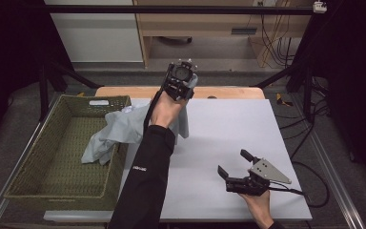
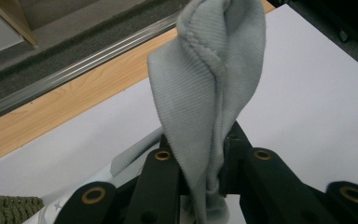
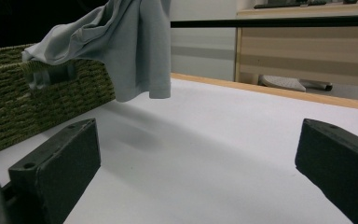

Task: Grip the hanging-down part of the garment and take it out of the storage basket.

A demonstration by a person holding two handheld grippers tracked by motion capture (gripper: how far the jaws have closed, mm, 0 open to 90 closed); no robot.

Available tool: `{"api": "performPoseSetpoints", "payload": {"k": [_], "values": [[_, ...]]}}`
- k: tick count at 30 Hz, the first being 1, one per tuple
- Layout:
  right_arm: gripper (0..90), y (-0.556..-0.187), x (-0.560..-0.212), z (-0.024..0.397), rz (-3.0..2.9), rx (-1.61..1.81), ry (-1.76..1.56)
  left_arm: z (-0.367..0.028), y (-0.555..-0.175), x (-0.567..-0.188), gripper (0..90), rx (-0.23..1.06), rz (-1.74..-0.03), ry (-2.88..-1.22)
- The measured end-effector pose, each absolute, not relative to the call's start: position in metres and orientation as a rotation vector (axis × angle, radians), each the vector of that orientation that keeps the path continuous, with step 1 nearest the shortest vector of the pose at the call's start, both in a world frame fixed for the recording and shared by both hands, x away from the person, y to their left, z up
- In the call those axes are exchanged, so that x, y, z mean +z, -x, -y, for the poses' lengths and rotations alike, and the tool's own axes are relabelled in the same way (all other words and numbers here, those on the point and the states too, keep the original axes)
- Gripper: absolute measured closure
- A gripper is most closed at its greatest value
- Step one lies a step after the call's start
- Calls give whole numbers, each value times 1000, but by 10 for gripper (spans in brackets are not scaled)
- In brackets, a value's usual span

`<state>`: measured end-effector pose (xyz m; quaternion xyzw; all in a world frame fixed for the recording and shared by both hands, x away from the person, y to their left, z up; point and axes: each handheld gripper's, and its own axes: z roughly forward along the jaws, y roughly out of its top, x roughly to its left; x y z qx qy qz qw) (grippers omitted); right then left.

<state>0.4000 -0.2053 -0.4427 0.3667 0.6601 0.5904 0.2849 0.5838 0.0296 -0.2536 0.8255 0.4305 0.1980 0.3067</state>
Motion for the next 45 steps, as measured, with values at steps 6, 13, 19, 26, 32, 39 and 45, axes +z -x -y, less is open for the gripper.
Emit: {"api": "performPoseSetpoints", "payload": {"k": [6,13,19,26,32,39,45], "values": [[5,-400,-442,205,-1762,1603,-985,-29,-585,-254,794,520,-1142,-2192],[5,-403,-441,206,-1767,1594,-955,-30,-584,-252,794,520,-1140,-2194],[5,-406,-435,204,-1770,1594,-935,-31,-583,-250,794,526,-1137,-2191],[5,-411,-425,190,-1766,1643,-946,-31,-582,-247,794,526,-1139,-2199],[5,-418,-420,176,-1782,1658,-934,-32,-582,-247,794,524,-1134,-2201],[4,-427,-412,164,-1772,1669,-904,-33,-582,-247,794,522,-1129,-2198],[5,-436,-406,151,-1768,1670,-908,-35,-582,-245,794,518,-1133,-2197]]}}
